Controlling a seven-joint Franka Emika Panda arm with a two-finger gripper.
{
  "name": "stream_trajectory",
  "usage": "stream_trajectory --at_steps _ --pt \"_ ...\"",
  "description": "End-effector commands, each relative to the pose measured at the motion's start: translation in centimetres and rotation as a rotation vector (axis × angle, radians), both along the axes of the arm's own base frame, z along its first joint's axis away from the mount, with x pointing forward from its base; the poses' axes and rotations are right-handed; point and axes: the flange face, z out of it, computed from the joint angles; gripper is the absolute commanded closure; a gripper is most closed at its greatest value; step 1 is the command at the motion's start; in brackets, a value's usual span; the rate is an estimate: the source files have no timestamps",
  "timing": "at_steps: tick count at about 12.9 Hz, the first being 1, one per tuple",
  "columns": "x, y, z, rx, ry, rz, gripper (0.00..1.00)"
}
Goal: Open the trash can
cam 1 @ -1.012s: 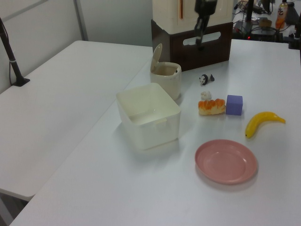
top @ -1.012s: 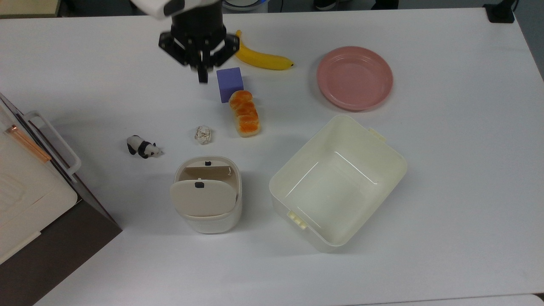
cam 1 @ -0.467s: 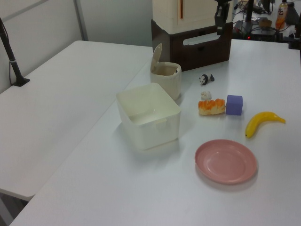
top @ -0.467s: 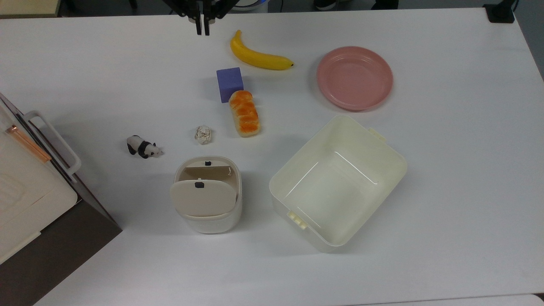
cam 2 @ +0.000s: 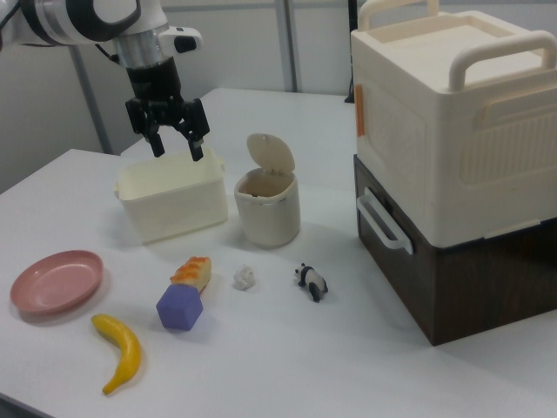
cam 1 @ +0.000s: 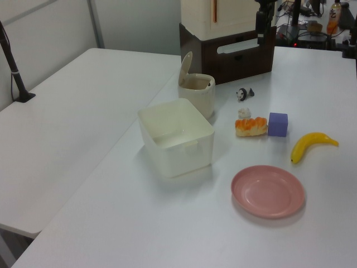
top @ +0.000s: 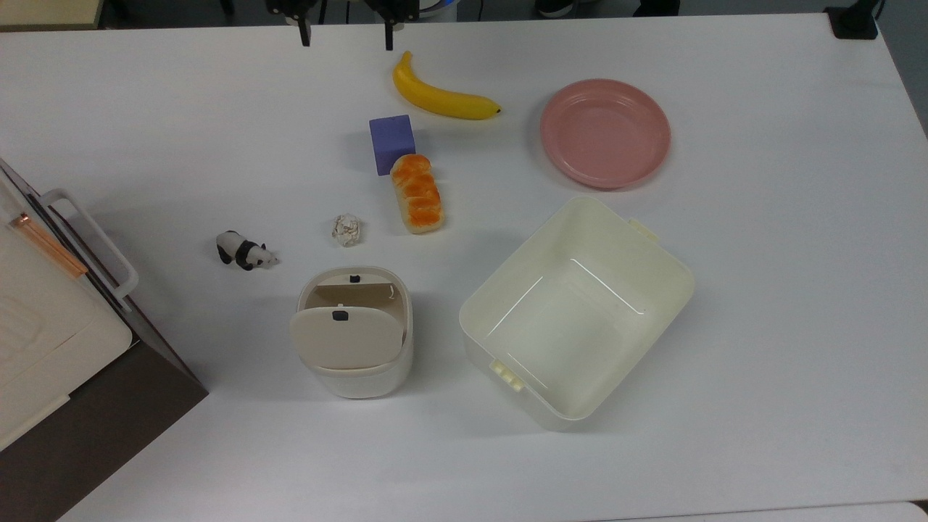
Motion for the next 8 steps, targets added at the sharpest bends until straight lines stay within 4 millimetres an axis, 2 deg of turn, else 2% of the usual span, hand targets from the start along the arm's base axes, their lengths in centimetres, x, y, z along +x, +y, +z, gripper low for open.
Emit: stream_trajectory --at_steps 1,8 --pt "-0.80 0.23 -0.04 -0.008 0.012 0.003 0.00" --pt "-0.83 -0.42 0.01 0.002 0.012 -0.011 0.00"
